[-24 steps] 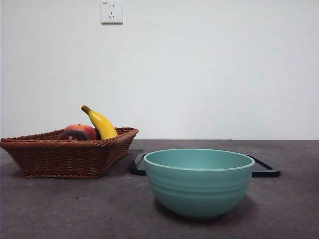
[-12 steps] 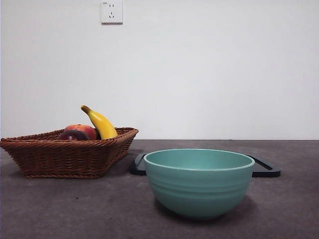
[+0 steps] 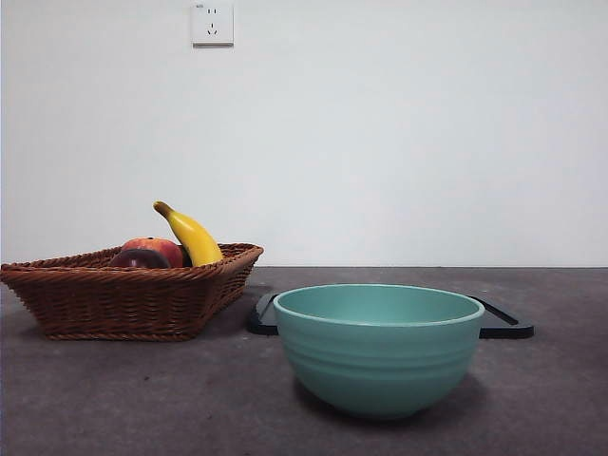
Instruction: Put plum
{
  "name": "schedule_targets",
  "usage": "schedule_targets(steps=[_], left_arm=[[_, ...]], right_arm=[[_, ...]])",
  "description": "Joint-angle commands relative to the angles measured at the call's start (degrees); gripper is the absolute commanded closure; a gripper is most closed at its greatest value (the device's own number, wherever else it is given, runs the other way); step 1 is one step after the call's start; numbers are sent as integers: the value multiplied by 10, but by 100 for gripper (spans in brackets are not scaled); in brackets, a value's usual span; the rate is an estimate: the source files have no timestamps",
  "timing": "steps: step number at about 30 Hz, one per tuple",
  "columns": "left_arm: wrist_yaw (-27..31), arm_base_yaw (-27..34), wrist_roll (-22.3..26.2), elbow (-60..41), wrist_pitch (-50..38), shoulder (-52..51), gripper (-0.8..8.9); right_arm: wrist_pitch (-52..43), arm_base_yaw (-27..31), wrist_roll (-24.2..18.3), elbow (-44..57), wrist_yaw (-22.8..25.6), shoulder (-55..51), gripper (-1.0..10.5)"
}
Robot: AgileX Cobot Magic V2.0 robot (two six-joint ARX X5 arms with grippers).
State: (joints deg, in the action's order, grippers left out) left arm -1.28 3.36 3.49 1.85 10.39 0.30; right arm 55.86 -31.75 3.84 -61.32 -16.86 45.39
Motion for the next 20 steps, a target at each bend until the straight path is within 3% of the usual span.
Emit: schedule_targets(steps=[1,6,9,13,20], left_arm=[[2,1,-4,-12,3,-1,804],[2,1,-4,-12,3,-1,804],[2,1,-3,-12,3,-1,804],[2,1,-3,-12,3,-1,804],[2,1,-3,-12,3,-1,804]], right_arm=[[-104,43,-26,16,20,-19,939],[-267,139,-24,112,18,-88,939],[-358,207,-36,218,19,-162,939],[-431,254,-62,318,23,-234,939],[-503,311,-57,448,66,-335,939]])
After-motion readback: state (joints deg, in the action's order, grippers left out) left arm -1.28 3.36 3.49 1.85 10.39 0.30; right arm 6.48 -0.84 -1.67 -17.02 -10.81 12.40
